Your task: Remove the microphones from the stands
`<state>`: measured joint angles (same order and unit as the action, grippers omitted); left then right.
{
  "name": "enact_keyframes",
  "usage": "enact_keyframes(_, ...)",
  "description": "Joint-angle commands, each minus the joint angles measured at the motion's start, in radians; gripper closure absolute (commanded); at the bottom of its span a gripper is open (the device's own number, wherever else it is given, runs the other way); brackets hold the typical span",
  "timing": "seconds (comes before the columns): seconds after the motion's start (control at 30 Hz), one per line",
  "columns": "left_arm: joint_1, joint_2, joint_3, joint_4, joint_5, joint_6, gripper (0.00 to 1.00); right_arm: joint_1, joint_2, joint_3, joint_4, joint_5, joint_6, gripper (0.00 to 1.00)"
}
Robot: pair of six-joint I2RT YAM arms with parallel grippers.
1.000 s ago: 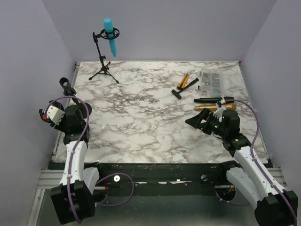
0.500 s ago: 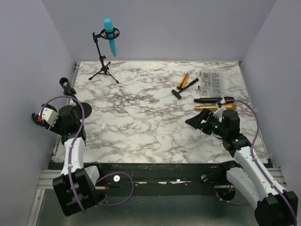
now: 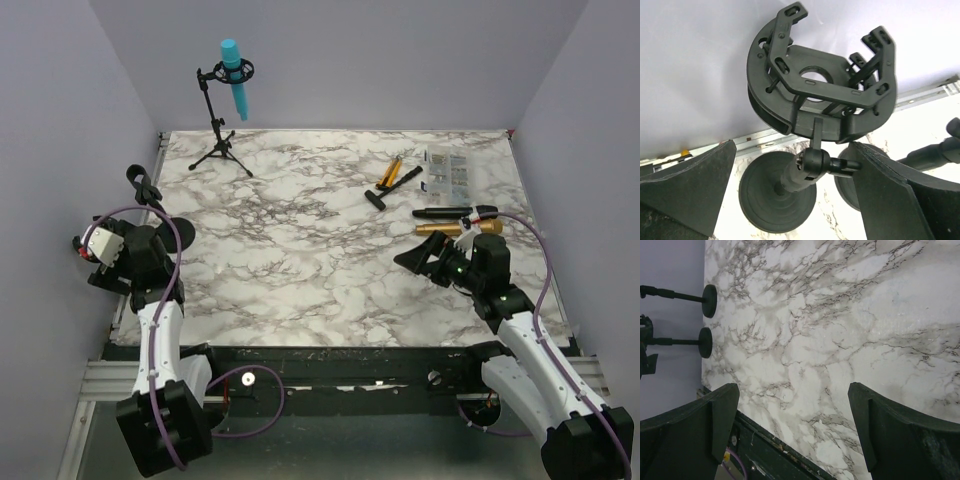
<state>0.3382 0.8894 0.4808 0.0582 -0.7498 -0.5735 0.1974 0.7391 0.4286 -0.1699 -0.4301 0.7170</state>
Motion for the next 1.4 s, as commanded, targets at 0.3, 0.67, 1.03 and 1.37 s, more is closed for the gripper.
enact_keyframes(0.3, -0.211, -0.194, 0.041, 0.044, -0.003, 0.180, 0.02, 0.007, 0.044, 0.028, -0.013, 0.007, -0.010, 0.00)
enact_keyframes(0.67, -0.329, -0.299, -0.001, 0.261, 0.348, 0.411, 0.17, 0.007, 0.069, 0.029, -0.005, 0.016, -0.010, 0.00)
enact_keyframes(1.03, -0.329, -0.035, 0.104, 0.522, 0.896, 0.166, 0.11, 0.007, 0.057, 0.025, -0.017, 0.043, -0.025, 0.00)
enact_keyframes(1.37, -0.251, 0.448, 0.402, 0.749, 1.104, 0.088, 0.08, 0.007, 0.083, 0.026, -0.002, 0.026, -0.026, 0.00)
